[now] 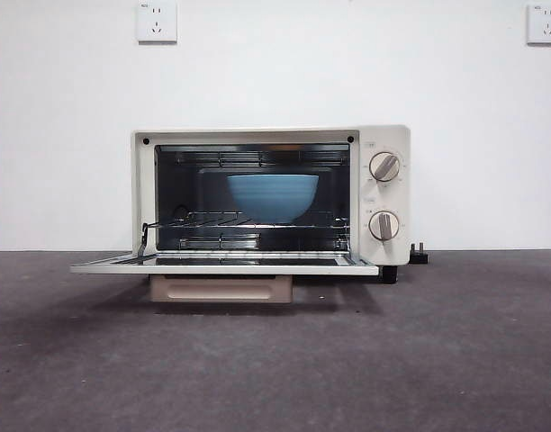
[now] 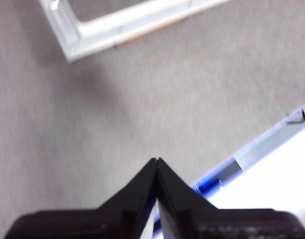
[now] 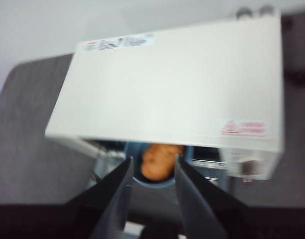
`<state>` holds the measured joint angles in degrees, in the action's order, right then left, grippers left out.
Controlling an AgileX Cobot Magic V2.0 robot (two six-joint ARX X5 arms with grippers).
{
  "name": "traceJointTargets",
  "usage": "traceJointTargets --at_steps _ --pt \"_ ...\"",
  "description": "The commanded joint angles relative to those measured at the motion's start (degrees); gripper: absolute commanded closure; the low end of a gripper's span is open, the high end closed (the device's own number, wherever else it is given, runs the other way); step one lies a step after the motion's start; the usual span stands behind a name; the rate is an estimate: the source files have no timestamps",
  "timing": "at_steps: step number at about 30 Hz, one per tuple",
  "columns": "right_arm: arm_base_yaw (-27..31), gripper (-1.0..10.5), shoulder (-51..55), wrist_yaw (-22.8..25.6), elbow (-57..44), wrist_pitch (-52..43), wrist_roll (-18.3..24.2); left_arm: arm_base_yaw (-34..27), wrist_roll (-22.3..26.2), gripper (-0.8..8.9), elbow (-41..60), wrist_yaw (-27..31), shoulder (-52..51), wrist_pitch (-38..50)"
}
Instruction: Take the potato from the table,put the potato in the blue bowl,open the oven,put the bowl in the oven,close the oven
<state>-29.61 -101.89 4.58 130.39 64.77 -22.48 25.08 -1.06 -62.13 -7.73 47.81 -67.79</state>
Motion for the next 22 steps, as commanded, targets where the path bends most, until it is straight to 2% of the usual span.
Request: traceJointTargets --at_steps 1,4,7,9,15,20,22 --pt "-0.1 8.0 2.8 1.4 0.0 4.2 14.1 0.0 1.3 8.2 0.6 -0.2 2.3 3.2" --pt "0.0 8.0 5.7 4.7 0.0 8.9 18.8 -0.6 1.3 8.2 0.6 -0.2 5.5 5.6" --pt "0.2 8.0 7.7 9.7 0.0 13.6 21.4 -1.8 1.6 8.21 0.6 -0.4 9.1 7.5" --pt "1.2 8.0 9.0 11.0 -0.3 13.9 22.7 -3.1 1.9 8.22 0.6 -2.5 11.5 8.9" --pt "4.5 8.0 13.4 6.8 -0.4 13.9 25.8 -11.0 3.2 8.22 0.6 -17.5 19.4 14.6" --pt "9.5 8.0 17.6 6.4 -2.4 13.9 25.9 -17.8 3.3 8.22 0.6 -26.4 27.1 16.8" --pt "11.3 8.0 19.7 5.4 -4.7 13.9 26.4 -19.7 4.2 8.22 0.7 -27.5 29.5 16.9"
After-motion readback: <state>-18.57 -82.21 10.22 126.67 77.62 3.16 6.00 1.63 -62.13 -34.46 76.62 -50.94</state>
